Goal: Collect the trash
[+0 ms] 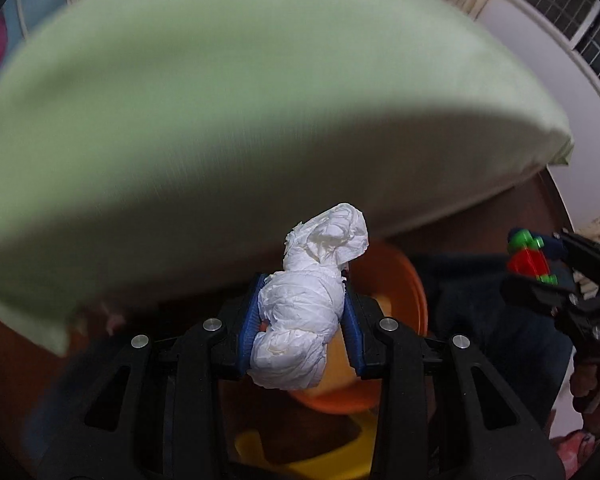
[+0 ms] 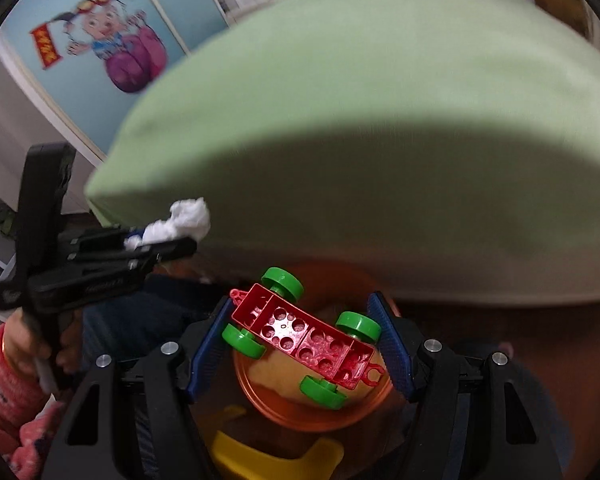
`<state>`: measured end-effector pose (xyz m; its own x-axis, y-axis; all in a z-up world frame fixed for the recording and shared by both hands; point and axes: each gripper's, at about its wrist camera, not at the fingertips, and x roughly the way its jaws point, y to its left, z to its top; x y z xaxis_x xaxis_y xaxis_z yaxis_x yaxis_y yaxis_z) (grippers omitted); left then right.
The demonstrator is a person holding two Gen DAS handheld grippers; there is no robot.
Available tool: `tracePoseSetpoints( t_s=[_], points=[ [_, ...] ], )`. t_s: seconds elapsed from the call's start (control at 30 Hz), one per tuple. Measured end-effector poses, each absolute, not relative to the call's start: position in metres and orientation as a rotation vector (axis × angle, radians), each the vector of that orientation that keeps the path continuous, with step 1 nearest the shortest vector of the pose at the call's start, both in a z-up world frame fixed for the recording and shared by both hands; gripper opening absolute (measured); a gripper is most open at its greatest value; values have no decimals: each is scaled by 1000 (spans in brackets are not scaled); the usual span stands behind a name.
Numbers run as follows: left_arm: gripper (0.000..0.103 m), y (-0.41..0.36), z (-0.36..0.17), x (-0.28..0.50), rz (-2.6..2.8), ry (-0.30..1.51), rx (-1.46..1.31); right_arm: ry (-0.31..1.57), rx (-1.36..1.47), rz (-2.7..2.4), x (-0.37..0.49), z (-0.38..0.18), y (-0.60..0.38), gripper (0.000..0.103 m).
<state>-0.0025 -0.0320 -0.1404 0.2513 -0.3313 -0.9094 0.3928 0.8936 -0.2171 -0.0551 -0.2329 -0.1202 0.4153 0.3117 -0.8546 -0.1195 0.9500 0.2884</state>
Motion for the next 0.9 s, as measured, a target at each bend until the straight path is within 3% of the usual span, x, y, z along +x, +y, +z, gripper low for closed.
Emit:
tracePoseSetpoints(
  t_s=[0.2, 0.27, 0.33, 0.6, 0.9],
  points=[
    [35, -45, -195, -8, -516, 1369, 45, 1206, 192, 223, -46, -165, -227, 70],
    [48, -48, -203, -10, -513, 1392, 39, 1226, 178, 216, -43, -172, -226, 84],
    [71, -47, -205, -10, -501, 1394, 17, 1228, 156, 203, -40, -174, -228, 85],
    [78, -36, -187, -14, -431, 1328, 30, 1188, 173, 165, -40, -161, -231, 87],
    [80, -29, -145, -15, -349, 1195, 7, 1015, 201, 80, -49, -113, -237, 88]
  ],
)
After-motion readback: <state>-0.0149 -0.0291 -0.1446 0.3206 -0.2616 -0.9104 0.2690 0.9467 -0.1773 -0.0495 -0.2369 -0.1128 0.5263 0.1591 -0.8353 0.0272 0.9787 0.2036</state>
